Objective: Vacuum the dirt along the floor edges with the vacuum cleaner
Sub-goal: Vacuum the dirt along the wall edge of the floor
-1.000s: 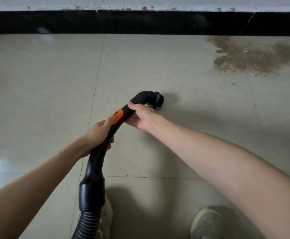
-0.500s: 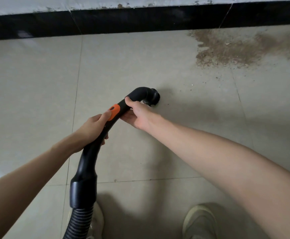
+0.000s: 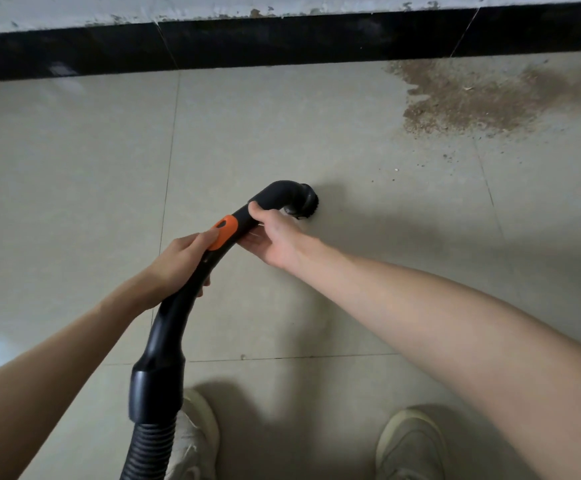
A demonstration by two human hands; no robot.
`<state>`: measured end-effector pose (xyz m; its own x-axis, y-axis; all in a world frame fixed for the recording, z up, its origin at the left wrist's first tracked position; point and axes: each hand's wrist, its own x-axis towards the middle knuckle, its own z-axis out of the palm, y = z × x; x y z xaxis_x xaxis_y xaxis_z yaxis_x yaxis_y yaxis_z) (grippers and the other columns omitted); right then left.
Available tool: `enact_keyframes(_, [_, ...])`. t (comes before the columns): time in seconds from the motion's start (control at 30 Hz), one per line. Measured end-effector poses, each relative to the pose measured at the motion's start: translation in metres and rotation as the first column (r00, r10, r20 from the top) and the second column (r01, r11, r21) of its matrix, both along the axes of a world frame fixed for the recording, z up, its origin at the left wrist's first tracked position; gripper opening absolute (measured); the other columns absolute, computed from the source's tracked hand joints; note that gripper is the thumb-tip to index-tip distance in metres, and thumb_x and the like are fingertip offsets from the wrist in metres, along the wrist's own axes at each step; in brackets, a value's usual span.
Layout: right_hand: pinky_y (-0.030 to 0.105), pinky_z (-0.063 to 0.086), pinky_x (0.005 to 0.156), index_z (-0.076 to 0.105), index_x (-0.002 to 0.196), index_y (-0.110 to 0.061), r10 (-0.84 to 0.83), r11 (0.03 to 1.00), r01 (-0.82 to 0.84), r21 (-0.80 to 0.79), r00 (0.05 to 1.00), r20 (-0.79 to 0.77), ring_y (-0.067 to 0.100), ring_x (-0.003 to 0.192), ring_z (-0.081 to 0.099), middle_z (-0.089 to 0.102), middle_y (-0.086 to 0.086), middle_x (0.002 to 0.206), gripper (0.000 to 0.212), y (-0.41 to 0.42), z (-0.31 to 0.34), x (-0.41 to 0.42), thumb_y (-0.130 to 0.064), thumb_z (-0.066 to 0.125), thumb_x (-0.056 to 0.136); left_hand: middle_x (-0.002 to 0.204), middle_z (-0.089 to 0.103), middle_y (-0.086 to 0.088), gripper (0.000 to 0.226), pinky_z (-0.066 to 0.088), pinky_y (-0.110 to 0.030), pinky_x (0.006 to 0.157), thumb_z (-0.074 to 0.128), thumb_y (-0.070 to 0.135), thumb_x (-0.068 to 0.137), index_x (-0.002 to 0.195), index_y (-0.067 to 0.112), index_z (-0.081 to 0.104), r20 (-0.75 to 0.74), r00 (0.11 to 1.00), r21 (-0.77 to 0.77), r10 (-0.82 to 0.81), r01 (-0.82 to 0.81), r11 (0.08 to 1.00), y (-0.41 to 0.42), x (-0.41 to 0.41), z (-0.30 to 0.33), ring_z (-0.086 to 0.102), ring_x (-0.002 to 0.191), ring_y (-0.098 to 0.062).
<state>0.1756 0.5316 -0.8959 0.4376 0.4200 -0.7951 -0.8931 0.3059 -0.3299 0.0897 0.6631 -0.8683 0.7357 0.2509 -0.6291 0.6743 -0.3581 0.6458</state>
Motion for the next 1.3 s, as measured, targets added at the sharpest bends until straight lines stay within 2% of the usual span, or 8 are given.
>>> enact_keyframes(0.13, [0.039, 0.052, 0.088, 0.049, 0.13, 0.005, 0.026, 1.0, -0.026, -0.014, 0.999, -0.042, 0.035, 0.117, 0.061, 0.06, 0.023, 0.128, 0.037, 0.017, -0.003, -0.022, -0.013, 0.057, 0.098, 0.053, 0.058, -0.012, 0.047, 0.044, -0.027, 0.041, 0.042, 0.052, 0.094, 0.082, 0.01, 0.056, -0.053, 0.997, -0.044, 0.048, -0.05, 0.998, 0.021, -0.024, -0.003, 0.053, 0.041, -0.024])
enact_keyframes(0.37, [0.042, 0.05, 0.092, 0.051, 0.107, 0.0, -0.003, 0.999, 0.004, -0.037, 1.0, 0.006, 0.038, 0.121, 0.057, 0.056, 0.026, 0.132, 0.013, -0.026, -0.001, -0.004, -0.011, 0.054, 0.1, 0.05, 0.057, -0.003, 0.055, 0.044, -0.022, 0.041, 0.041, 0.053, 0.095, 0.089, 0.001, 0.058, 0.045, 0.994, 0.018, -0.099, 0.098, 0.995, -0.013, -0.002, -0.019, 0.054, 0.038, -0.016])
enact_keyframes(0.57, [0.037, 0.05, 0.087, 0.051, 0.12, 0.0, -0.074, 0.99, 0.082, -0.117, 0.995, 0.071, 0.034, 0.121, 0.058, 0.057, 0.024, 0.132, 0.025, -0.043, 0.006, 0.024, -0.016, 0.054, 0.101, 0.058, 0.059, -0.006, 0.055, 0.042, -0.017, 0.041, 0.045, 0.066, 0.088, 0.078, 0.012, 0.051, 0.04, 0.977, 0.029, -0.21, 0.209, 0.978, -0.027, 0.044, -0.021, 0.055, 0.04, -0.014])
enact_keyframes(0.7, [0.036, 0.05, 0.085, 0.05, 0.107, -0.002, -0.015, 0.971, 0.044, -0.234, 0.992, 0.122, 0.035, 0.118, 0.06, 0.06, 0.025, 0.125, 0.018, -0.042, 0.013, 0.037, -0.019, 0.051, 0.102, 0.058, 0.059, -0.005, 0.06, 0.043, -0.017, 0.041, 0.042, 0.072, 0.085, 0.079, 0.013, 0.052, 0.031, 0.96, 0.01, -0.279, 0.278, 0.96, -0.022, 0.08, -0.013, 0.056, 0.04, -0.012])
enact_keyframes(0.83, [0.034, 0.053, 0.076, 0.054, 0.093, -0.006, 0.175, 0.935, -0.115, -0.336, 0.972, 0.154, 0.025, 0.081, 0.064, 0.064, 0.015, 0.093, 0.023, -0.035, 0.023, 0.038, -0.026, 0.047, 0.103, 0.057, 0.058, -0.005, 0.06, 0.042, -0.019, 0.042, 0.043, 0.069, 0.086, 0.08, 0.011, 0.054, 0.144, 0.974, 0.018, -0.176, 0.175, 0.984, -0.011, 0.12, 0.0, 0.054, 0.038, -0.012])
enact_keyframes(1.07, [0.029, 0.052, 0.08, 0.059, 0.099, -0.012, 0.507, 0.862, -0.488, -0.136, 0.831, 0.229, 0.018, 0.082, 0.062, 0.063, 0.006, 0.091, 0.029, -0.017, 0.051, 0.027, -0.04, 0.052, 0.098, 0.063, 0.055, -0.007, 0.047, 0.042, -0.024, 0.043, 0.044, 0.062, 0.089, 0.085, 0.016, 0.049, 0.351, 0.935, -0.155, 0.057, -0.002, 0.988, -0.004, 0.177, 0.04, 0.051, 0.043, -0.017])
enact_keyframes(1.17, [0.027, 0.05, 0.08, 0.058, 0.098, -0.016, 0.502, 0.858, -0.504, -0.1, 0.781, 0.371, 0.015, 0.086, 0.06, 0.062, 0.001, 0.093, 0.017, -0.006, 0.065, 0.026, -0.032, 0.063, 0.093, 0.063, 0.053, -0.006, 0.047, 0.042, -0.021, 0.042, 0.044, 0.063, 0.089, 0.087, 0.016, 0.05, 0.387, 0.919, -0.185, 0.071, 0.002, 0.983, -0.014, 0.195, 0.061, 0.05, 0.041, -0.013])
enact_keyframes(1.3, [0.03, 0.046, 0.079, 0.056, 0.087, -0.015, 0.48, 0.865, -0.47, -0.178, 0.669, 0.568, 0.017, 0.08, 0.054, 0.056, 0.001, 0.082, 0.013, -0.024, 0.078, 0.034, -0.016, 0.068, 0.09, 0.06, 0.053, -0.005, 0.051, 0.043, -0.021, 0.043, 0.049, 0.064, 0.086, 0.09, 0.013, 0.051, 0.433, 0.893, -0.222, 0.121, -0.024, 0.975, -0.034, 0.213, 0.089, 0.049, 0.04, -0.013])
